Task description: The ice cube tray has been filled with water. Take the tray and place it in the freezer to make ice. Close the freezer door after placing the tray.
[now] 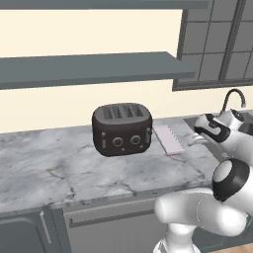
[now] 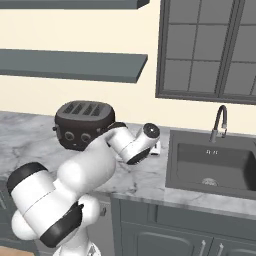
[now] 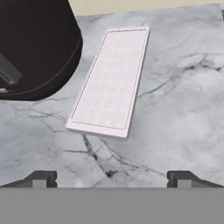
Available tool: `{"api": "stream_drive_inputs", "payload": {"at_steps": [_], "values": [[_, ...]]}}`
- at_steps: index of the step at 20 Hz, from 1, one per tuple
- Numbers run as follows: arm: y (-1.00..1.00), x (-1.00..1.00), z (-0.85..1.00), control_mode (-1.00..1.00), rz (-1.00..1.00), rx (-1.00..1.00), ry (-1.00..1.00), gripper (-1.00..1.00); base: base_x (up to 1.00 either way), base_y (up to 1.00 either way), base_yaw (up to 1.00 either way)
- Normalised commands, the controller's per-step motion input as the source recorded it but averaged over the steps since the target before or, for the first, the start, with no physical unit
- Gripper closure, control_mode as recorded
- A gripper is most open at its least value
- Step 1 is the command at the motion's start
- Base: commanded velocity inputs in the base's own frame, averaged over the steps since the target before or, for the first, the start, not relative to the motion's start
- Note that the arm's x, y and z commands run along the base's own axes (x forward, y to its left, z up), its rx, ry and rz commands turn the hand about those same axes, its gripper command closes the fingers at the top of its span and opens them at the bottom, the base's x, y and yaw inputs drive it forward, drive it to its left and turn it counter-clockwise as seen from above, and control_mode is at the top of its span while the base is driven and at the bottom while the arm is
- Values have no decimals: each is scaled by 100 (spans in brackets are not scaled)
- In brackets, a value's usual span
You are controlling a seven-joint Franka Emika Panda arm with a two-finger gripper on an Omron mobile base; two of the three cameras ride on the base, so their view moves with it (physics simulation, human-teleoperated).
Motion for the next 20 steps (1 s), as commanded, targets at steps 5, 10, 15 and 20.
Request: {"api": "stream_drive_inputs", "payload": {"at_steps": [5,10,15,20], "values": [[1,3,-13,-100,0,4,0,-100,0,0,0],[7,5,-37,-100,-1,0,-6,-100,0,0,0],[11,34,-21,-100,-4,0,2,-100,0,0,0],[11,47,-6,-100,-5,0,6,-100,0,0,0]]}}
